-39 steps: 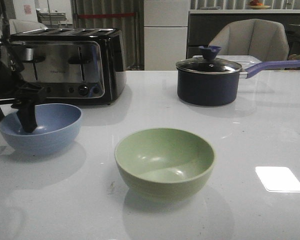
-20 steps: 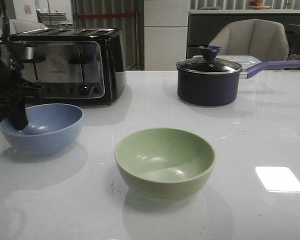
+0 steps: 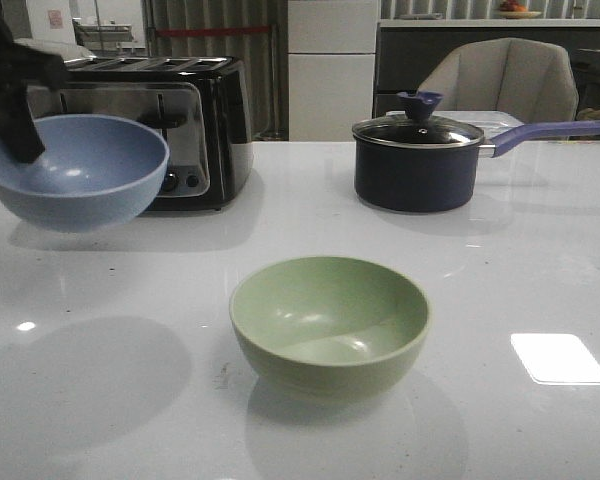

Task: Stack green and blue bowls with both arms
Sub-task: 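Lower the left gripper to the rim of the light blue bowl and grasp it, then lift the blue bowl with the left gripper and carry it over the green bowl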

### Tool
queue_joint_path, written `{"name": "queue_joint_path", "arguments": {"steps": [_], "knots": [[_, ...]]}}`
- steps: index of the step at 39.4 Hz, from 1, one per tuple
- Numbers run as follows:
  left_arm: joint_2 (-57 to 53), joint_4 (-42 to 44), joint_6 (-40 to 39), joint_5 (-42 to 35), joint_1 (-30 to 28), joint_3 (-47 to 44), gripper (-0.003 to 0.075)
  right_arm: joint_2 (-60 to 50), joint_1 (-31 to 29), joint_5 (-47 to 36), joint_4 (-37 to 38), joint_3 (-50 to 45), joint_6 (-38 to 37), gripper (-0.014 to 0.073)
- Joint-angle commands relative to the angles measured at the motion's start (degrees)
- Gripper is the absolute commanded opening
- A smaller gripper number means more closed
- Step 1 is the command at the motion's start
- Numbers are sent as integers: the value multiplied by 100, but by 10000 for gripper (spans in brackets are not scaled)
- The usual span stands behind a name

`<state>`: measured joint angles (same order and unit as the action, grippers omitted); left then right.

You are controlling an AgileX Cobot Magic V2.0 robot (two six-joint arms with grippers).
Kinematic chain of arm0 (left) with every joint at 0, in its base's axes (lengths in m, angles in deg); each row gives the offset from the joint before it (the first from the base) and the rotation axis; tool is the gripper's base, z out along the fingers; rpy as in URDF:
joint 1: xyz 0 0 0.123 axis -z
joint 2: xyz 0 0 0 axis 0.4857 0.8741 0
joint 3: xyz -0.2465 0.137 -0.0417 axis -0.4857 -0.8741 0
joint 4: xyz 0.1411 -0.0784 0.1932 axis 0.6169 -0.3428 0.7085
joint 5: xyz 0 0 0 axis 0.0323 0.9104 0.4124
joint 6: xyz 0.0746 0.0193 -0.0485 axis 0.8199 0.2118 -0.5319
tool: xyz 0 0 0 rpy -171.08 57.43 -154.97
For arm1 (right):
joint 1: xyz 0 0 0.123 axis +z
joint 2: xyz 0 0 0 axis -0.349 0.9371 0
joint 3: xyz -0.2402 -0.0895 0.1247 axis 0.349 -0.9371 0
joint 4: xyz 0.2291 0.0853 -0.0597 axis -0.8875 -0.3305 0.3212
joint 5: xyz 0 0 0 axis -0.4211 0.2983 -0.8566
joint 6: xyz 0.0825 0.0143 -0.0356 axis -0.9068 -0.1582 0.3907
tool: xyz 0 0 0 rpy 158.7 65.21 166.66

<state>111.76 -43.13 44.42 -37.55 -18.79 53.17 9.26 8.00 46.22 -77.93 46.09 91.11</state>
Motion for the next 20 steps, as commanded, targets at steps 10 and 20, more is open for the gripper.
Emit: {"name": "queue_joint_path", "arguments": {"steps": [10, 20], "knots": [[-752, -810, 570, 555, 858, 246, 98, 35, -4, -364, -47, 146, 65, 393], [-658, -810, 570, 518, 1924, 544, 98, 35, -4, -364, -47, 146, 65, 393]]}}
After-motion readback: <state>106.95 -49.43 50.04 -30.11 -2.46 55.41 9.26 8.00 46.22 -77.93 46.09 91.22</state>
